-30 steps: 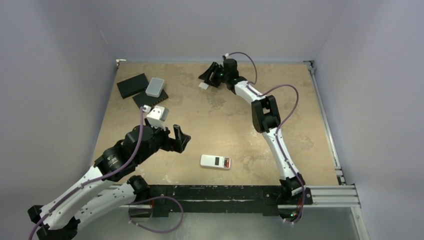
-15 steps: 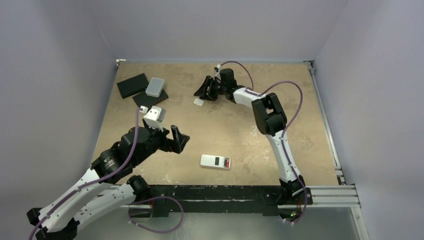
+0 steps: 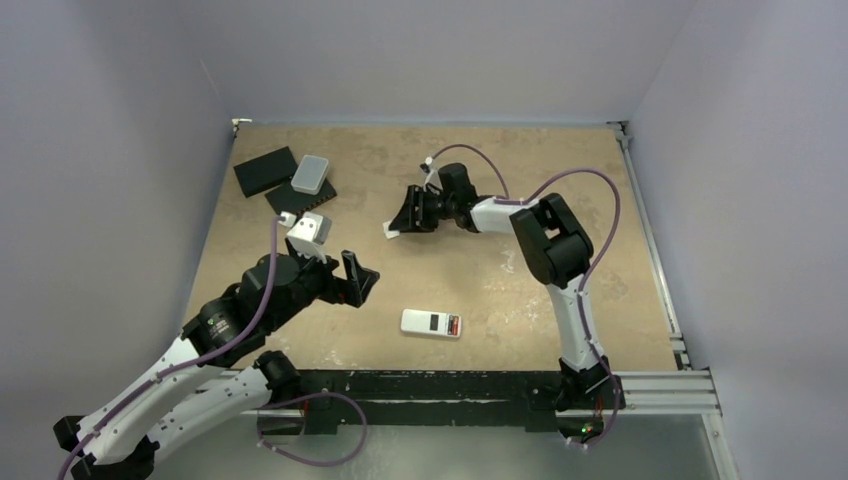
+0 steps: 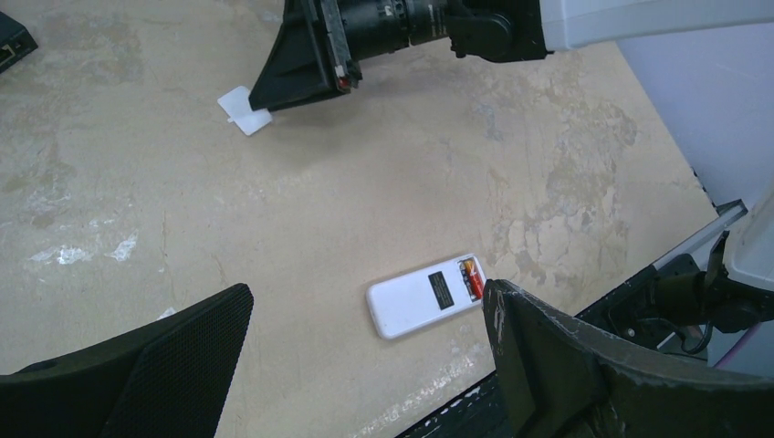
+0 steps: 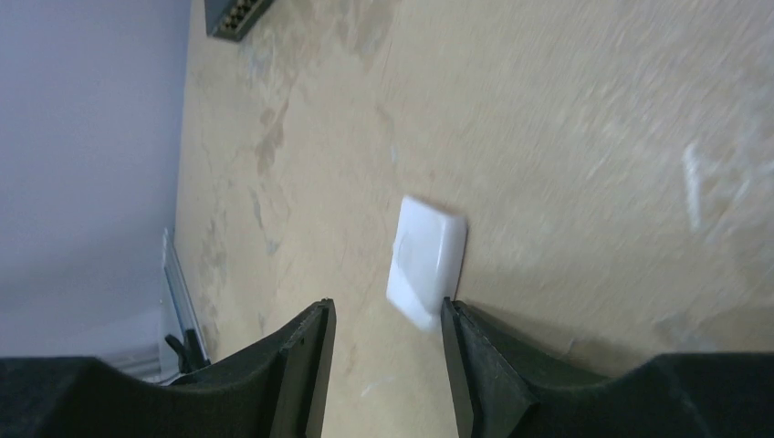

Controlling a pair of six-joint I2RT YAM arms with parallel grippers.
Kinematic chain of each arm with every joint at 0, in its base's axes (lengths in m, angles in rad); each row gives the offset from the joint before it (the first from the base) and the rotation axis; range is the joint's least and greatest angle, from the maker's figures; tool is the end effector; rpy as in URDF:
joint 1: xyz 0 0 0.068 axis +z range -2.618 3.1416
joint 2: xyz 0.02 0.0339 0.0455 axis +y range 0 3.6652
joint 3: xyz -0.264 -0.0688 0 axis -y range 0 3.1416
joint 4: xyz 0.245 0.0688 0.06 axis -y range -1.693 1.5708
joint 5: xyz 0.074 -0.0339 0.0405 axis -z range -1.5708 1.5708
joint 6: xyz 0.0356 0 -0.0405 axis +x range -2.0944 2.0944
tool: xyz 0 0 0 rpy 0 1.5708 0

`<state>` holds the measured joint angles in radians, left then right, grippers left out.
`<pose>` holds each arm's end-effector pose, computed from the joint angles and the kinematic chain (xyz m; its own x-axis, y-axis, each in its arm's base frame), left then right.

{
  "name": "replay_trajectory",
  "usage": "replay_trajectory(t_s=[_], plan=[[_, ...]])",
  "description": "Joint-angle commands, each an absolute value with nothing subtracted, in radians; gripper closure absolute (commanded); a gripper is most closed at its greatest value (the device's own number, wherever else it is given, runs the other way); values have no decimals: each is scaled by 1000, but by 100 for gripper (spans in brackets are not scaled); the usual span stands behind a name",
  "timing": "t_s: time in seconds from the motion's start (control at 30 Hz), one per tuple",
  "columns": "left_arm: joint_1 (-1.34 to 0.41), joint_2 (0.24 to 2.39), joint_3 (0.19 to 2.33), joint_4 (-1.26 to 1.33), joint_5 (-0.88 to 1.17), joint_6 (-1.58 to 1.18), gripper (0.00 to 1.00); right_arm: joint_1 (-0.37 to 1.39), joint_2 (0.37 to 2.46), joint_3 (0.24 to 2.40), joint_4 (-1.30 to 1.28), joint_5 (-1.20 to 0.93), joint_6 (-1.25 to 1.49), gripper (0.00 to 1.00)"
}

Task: Load the batteries into the remote control

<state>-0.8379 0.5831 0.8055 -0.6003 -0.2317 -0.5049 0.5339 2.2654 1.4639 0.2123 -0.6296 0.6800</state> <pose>0.0906 -0.0884 0.3313 -0.4969 -0.1517 -0.8545 0.3887 0.8414 -0.3754 0.4094 0.2664 0.1250 -0.8956 0.0610 -0.4407 -0.3467 0.5251 0.7772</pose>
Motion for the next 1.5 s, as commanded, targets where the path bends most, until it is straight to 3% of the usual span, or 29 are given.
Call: replay_trajectory(t_s=[0.0,0.23,0.43,0.83,1.47], plan=[[-833,585,804,-574,-235,-505,1,557,2185,1333,241,-624,638,46],[-833,597,805,-575,-235,-504,2,558,2064,1275,247,-579,607,45],[-833,592,802,-576,-238,-506,2,558,2035,1419,49,-535,420,40],[-833,597,804,-577,-242,-505,1,554,2285,1781,-5,-683,446,37],[-833,595,804,-578,-244,-503,1,581,2487,1965,-24,-723,483,38]])
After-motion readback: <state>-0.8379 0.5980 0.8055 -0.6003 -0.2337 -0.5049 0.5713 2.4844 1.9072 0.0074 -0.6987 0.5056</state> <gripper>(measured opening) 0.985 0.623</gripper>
